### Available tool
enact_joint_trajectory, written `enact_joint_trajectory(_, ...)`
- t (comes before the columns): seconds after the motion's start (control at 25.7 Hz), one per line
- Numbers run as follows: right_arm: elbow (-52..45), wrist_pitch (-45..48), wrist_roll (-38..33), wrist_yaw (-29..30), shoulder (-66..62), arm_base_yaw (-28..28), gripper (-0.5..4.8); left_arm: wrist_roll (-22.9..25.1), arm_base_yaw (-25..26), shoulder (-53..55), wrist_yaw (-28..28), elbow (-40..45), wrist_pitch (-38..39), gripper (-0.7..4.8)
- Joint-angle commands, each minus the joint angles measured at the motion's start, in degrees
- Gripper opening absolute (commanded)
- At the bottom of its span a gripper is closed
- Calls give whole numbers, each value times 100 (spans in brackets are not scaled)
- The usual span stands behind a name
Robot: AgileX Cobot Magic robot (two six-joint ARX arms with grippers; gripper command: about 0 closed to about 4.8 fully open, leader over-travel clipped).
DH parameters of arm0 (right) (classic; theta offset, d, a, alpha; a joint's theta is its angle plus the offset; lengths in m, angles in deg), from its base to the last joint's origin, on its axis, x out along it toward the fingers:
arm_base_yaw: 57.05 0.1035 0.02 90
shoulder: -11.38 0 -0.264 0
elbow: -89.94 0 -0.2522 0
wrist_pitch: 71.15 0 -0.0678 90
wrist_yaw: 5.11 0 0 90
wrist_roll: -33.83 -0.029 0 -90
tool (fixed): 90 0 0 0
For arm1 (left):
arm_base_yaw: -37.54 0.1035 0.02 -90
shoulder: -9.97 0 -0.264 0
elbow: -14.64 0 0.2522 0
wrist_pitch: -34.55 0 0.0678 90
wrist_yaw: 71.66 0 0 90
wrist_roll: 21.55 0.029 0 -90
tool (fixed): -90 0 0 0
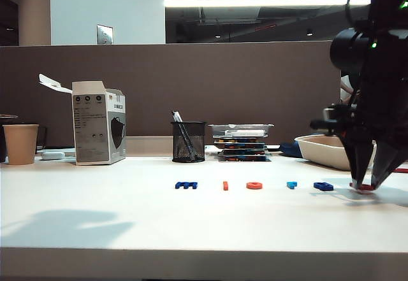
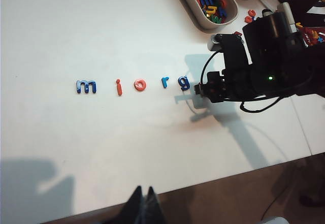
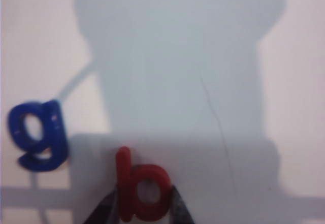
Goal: Select the appropriate letters from the row of letter magnets placed on the table to arrange into the word "big".
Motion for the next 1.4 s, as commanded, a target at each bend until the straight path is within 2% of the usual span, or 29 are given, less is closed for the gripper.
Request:
enact_joint_trajectory(0.04,17,-90,-17,295,247,15,95,4,4,-13,46,-24,-37,-5)
enact_joint_trajectory(0.19,17,-271,-22,680,452,107,95,4,4,-13,44,-24,-37,-5)
enact_joint_trajectory(0.39,13,-511,-214,957,549,520,95,4,4,-13,44,-24,-37,-5)
enact_joint_trajectory(0.93,0,118,-1541,929,166,1956,95,4,4,-13,46,-24,-37,-5)
enact_joint_trajectory(1.25,0,146,-2122,929,-94,2389,95,4,4,-13,44,-24,-37,-5)
enact_joint_trajectory(1.4,0,168,-2122,951,-94,2481,95,4,4,-13,46,-24,-35,-5)
